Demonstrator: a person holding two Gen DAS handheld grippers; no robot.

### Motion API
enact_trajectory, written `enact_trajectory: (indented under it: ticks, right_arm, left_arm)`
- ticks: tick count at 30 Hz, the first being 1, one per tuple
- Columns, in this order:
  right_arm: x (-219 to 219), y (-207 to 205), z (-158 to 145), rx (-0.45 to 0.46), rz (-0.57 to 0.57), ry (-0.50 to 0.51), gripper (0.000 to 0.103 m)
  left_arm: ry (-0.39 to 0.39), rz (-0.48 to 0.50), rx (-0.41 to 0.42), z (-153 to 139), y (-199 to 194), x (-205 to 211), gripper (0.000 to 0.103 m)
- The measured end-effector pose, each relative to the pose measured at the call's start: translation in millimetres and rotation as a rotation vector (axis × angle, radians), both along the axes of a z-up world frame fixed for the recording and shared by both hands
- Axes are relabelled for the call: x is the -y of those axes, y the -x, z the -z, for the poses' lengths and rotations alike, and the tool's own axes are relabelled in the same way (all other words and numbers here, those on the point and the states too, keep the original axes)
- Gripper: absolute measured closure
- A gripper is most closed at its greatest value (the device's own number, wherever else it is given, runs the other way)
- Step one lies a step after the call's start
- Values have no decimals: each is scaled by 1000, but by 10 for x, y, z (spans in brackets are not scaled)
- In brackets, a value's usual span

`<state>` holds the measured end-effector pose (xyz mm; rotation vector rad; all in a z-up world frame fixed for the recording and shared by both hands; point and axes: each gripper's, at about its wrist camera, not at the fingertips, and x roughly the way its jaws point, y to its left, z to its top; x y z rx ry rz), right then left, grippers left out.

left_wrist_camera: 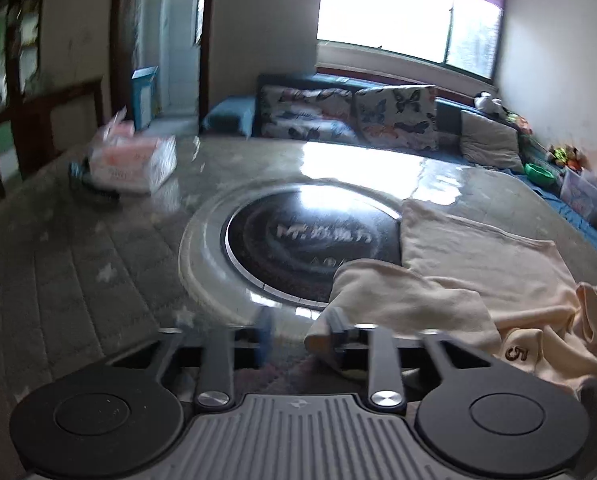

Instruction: Fold clothes

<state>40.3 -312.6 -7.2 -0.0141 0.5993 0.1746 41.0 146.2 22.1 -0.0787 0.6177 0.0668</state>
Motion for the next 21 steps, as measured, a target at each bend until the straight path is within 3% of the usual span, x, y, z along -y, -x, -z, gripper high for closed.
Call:
enact_trajectory:
  ticks: [1,3,9,13,15,17,21]
  right_arm:
    - [-91,-15,34,-11,-36,10,65]
    - [-307,-49,121,-39,-104,30,54]
    - [-660,-194,369,-98,-189,66,53]
    - [-645,-249,387,-84,-174,86,67]
    - [-558,-265,344,-72,-143,82,87]
    - [-448,-270,286,-56,-105,83,94]
    - [-115,-241,130,-21,-4,92,95]
  left_arm:
    - [-19,20,16,-8,22,61,59]
    - [-37,81,41,-32,33,196,58]
    - [-44,252,25,69,-115,584,52]
    - [-76,323,-14,213,-244,794,52]
    - [-87,353,-31,276,-297,877,52]
    - [-98,384,-43,314,-322,942,52]
    - [-116,442,-55,386,-328,1021,49]
